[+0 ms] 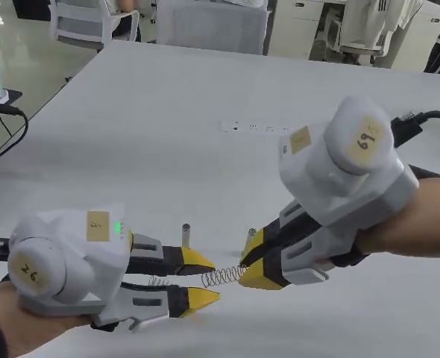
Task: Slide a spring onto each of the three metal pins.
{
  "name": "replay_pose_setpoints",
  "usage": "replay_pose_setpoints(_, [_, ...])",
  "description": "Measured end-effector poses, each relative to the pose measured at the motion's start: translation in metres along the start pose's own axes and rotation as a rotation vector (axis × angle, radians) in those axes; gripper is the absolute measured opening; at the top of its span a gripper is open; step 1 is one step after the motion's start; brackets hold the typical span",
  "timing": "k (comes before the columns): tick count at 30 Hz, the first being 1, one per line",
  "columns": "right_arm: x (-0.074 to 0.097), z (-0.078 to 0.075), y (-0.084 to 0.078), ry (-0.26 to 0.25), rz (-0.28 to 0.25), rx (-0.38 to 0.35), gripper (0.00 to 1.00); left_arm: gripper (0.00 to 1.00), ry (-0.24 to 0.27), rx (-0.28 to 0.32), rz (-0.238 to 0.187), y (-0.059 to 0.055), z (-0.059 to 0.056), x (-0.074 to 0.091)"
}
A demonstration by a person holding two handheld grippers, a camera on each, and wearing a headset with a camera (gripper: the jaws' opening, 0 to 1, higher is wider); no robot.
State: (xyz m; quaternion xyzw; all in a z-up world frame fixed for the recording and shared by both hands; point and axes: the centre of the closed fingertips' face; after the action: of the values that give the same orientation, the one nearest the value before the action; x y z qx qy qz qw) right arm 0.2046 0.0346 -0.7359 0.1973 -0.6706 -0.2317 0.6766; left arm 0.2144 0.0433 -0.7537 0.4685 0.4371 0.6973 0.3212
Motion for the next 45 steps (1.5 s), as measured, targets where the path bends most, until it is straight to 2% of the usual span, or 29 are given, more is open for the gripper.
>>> replay_pose_setpoints(2, [0.000,0.000,0.000,0.000,0.003,0.000,0.08,0.04,0.003,-0.010,0.003,0.000,0.001,0.000])
replay_pose_setpoints(9, [0.001,0.001,0.005,-0.005,-0.007,0.017,0.08,0.03,0.001,-0.018,0.009,0.000,0.000,0.000])
replay_pose_setpoints(17, [0.001,0.000,0.010,-0.007,-0.030,0.008,0.09,0.02,-0.003,0.023,-0.004,0.002,0.000,0.000])
replay_pose_setpoints(20, [-0.001,0.002,0.012,0.004,-0.045,0.003,0.09,0.02,-0.009,0.051,-0.055,0.012,0.000,0.001])
replay_pose_setpoints(25, [-0.003,0.003,0.013,0.006,-0.053,-0.001,0.09,0.02,-0.013,0.059,-0.061,0.014,-0.002,0.001])
replay_pose_setpoints(28, [-0.003,0.003,0.015,0.009,-0.069,-0.002,0.09,0.02,-0.017,0.078,-0.096,0.021,-0.001,0.003])
replay_pose_setpoints(36, [-0.001,0.004,0.022,0.011,-0.096,-0.011,0.09,0.02,-0.016,0.087,-0.116,0.024,0.000,0.003])
replay_pose_setpoints(41, [-0.002,0.003,0.021,0.009,-0.081,-0.022,0.09,0.03,-0.011,0.088,-0.114,0.023,0.001,0.003])
replay_pose_setpoints(45, [-0.005,0.004,0.020,0.011,-0.061,-0.015,0.09,0.05,-0.013,0.081,-0.090,0.018,0.000,0.001])
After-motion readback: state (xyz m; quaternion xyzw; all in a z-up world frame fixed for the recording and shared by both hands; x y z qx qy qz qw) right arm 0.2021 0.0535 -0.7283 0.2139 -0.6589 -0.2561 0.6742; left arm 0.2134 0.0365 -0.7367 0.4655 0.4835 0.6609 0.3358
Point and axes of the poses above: the centre of the closed fingertips' face, and the gripper's own axes: x roughly backward along the fingers, z roughly to its left, y roughly out of its top, and after that the axes turned 2 degrees about -x, right-handed
